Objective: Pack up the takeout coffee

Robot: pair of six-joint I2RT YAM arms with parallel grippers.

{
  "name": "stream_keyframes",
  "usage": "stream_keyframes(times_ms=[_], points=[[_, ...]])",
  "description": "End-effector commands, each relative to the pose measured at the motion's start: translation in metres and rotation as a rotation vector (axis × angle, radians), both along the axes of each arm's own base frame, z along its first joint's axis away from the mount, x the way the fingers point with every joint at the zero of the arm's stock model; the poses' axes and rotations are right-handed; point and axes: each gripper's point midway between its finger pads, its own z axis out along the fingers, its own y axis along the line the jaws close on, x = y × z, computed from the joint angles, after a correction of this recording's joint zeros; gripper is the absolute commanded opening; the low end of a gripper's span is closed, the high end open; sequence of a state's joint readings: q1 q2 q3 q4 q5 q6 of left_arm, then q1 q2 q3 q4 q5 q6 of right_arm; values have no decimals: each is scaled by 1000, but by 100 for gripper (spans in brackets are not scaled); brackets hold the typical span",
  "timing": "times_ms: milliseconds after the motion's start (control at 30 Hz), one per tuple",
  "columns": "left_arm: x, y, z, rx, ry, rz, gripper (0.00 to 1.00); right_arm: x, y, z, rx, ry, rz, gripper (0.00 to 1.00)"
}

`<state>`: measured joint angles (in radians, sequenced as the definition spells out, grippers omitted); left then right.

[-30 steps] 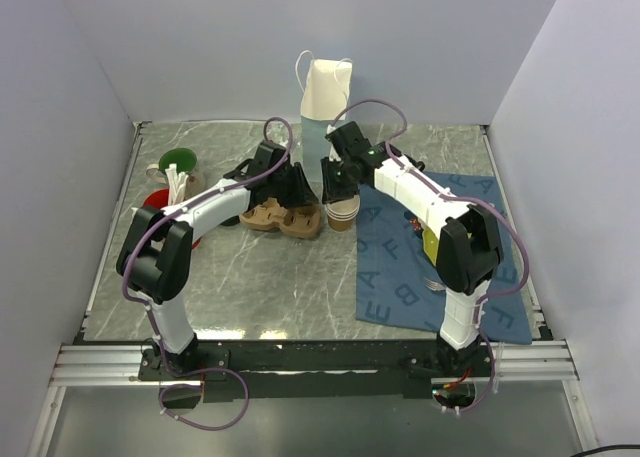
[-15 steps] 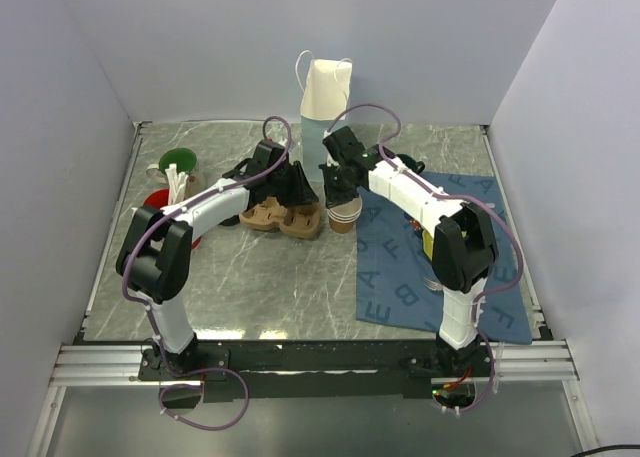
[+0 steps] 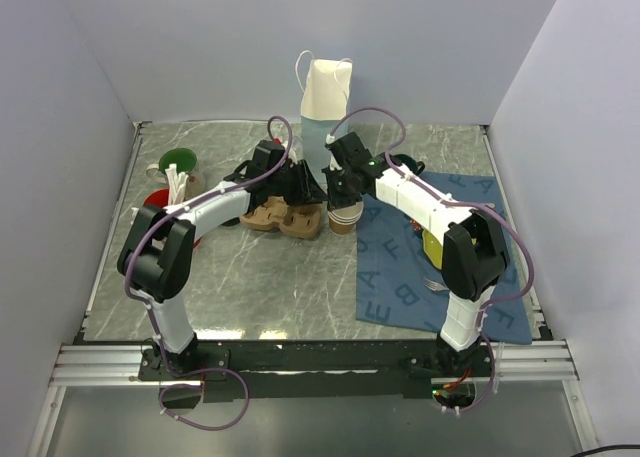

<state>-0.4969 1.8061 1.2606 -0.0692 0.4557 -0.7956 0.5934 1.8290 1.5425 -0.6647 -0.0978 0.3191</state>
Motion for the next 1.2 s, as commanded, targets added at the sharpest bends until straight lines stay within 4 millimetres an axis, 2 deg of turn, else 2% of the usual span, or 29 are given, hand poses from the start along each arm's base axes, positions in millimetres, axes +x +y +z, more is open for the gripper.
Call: stream_keyframes(times_ms=[0, 233, 400, 467, 667, 1167], points=[[1, -9, 2, -46, -10, -37, 35, -2, 7, 19, 56, -57, 38, 0], [3, 0, -10, 6, 5, 15, 33, -2, 5, 17, 42, -53, 33, 0], [4, 0, -3, 6, -6, 13, 36, -8, 3, 13, 56, -50, 47, 0], [4, 0, -2, 6, -9, 12, 36, -7, 3, 18, 78, -77, 50, 0], [2, 2, -8, 17, 0, 14, 35, -9, -1, 14, 91, -71, 41, 0], [4, 4, -6, 31, -12, 21, 35, -10, -4, 13, 142, -71, 31, 0]])
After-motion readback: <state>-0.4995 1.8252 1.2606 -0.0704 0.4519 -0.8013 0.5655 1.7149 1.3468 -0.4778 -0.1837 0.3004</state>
